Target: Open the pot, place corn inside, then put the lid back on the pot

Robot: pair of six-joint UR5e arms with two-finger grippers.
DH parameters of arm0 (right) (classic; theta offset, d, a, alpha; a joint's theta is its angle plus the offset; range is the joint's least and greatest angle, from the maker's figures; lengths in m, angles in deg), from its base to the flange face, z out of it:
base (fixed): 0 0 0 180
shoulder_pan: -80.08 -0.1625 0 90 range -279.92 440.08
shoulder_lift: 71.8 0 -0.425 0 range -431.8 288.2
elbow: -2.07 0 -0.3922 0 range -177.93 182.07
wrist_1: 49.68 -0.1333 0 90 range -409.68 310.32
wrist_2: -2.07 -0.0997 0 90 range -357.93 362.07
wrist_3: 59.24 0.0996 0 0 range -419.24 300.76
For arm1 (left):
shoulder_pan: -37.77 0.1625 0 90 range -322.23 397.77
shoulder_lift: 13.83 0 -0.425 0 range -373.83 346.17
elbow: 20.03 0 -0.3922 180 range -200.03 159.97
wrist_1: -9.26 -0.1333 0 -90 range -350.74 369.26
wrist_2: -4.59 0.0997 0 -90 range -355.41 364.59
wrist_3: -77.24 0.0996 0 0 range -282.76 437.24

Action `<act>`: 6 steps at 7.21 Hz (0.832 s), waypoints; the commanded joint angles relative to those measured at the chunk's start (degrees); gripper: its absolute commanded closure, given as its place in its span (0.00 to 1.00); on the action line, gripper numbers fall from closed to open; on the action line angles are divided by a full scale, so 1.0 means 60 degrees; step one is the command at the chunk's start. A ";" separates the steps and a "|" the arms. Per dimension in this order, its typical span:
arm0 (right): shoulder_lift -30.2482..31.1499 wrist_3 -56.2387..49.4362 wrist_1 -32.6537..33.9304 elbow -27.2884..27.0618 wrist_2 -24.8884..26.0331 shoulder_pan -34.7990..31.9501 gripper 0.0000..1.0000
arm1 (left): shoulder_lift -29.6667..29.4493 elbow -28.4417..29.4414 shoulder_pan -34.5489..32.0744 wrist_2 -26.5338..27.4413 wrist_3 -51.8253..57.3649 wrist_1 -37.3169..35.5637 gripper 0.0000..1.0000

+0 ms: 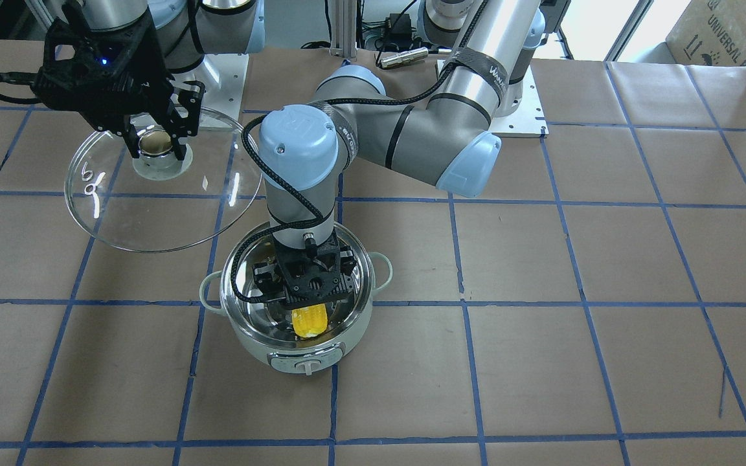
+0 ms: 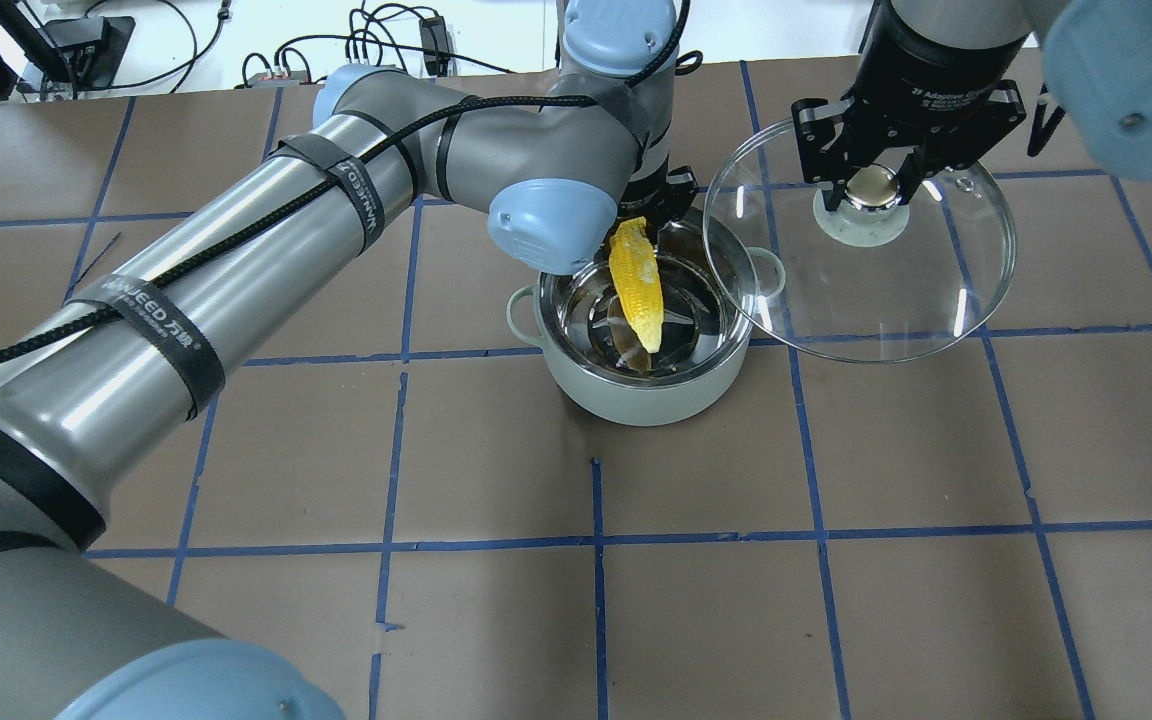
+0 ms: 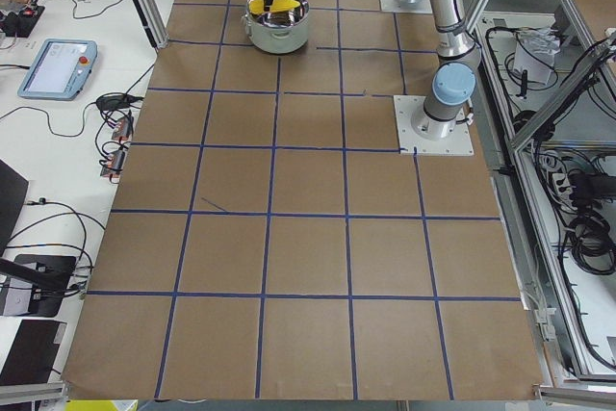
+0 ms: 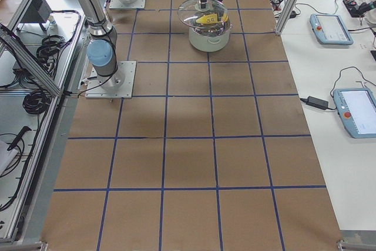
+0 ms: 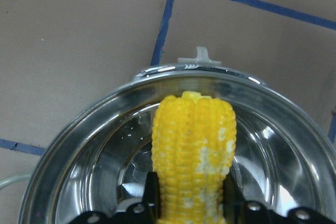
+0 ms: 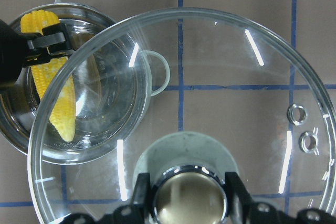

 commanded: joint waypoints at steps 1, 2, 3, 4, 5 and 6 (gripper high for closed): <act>-0.0003 0.0005 -0.0002 -0.0016 0.0003 -0.0007 0.66 | 0.0031 0.0018 0.0030 0.0030 -0.0003 0.0044 0.00; -0.0003 0.0005 0.0056 -0.0074 0.0003 -0.0007 0.66 | 0.0031 0.0018 0.0030 0.0030 -0.0003 0.0088 0.00; 0.0012 0.0005 0.0042 -0.0075 -0.0012 -0.0007 0.66 | 0.0176 0.0033 0.0117 0.0001 0.0026 0.0161 0.00; -0.0003 0.0005 0.0071 -0.0075 -0.0012 -0.0007 0.66 | 0.0308 0.0019 0.0292 0.0016 0.1012 0.0205 0.00; -0.0003 0.0005 0.0056 -0.0090 -0.0012 -0.0007 0.66 | 0.0527 0.0018 0.0743 0.0016 0.2008 0.0597 0.00; -0.0003 0.0005 0.0056 -0.0104 -0.0012 -0.0007 0.66 | 0.0834 0.0004 0.1400 -0.0042 0.3265 0.0978 0.00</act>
